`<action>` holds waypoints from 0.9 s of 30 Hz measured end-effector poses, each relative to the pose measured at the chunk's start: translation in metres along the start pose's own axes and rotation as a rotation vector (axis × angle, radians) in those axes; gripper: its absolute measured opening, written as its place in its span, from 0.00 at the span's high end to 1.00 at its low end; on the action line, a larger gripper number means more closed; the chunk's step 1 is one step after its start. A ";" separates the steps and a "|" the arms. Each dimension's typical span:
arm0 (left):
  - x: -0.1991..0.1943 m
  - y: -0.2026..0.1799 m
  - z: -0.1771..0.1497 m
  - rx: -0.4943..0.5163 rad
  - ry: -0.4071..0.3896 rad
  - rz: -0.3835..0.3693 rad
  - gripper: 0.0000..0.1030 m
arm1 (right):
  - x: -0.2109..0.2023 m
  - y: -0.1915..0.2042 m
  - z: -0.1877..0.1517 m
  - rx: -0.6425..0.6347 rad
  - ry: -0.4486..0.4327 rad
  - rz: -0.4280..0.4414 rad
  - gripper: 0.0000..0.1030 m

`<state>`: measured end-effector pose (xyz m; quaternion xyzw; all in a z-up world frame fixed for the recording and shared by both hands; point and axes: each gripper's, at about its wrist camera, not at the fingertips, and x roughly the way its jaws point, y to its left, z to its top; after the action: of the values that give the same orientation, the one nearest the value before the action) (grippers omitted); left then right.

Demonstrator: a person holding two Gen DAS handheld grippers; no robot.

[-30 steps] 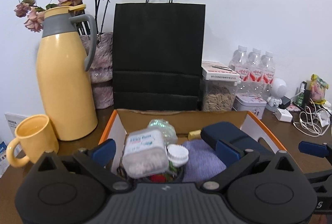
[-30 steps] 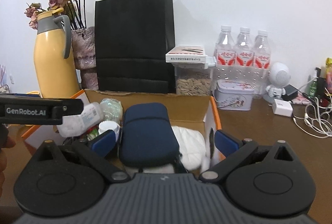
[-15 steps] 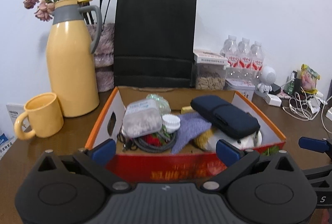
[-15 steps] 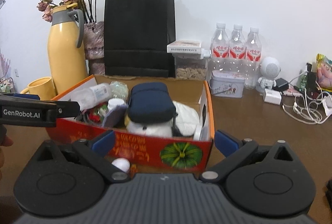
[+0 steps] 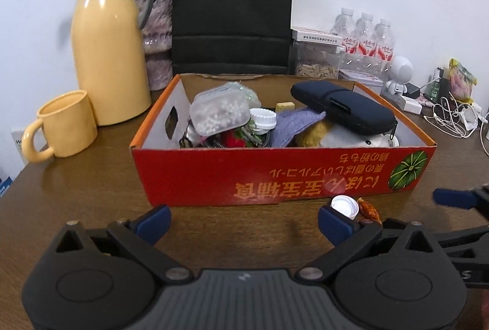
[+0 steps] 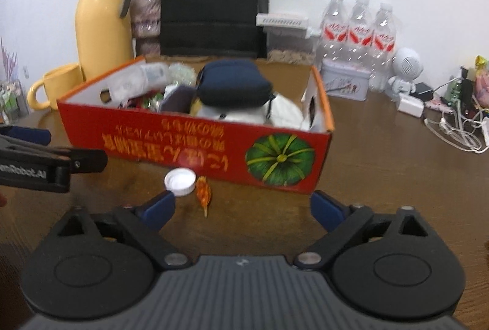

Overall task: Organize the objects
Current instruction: 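Grasp the small orange item on the table with the right gripper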

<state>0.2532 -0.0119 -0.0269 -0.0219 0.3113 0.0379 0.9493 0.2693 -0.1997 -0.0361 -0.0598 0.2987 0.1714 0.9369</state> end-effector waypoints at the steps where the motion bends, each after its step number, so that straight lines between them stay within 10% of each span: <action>1: 0.000 0.000 -0.001 0.002 0.003 -0.002 0.00 | 0.005 0.001 0.000 -0.001 0.017 0.010 0.21; 12: 0.003 0.000 -0.002 -0.005 0.016 -0.019 0.00 | 0.027 0.008 0.004 0.018 0.033 0.084 0.88; 27: 0.021 -0.036 -0.005 0.068 0.038 -0.035 0.01 | -0.004 -0.017 0.005 0.054 -0.063 0.087 0.89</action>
<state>0.2704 -0.0469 -0.0429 0.0044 0.3299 0.0100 0.9439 0.2747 -0.2155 -0.0298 -0.0161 0.2760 0.2055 0.9388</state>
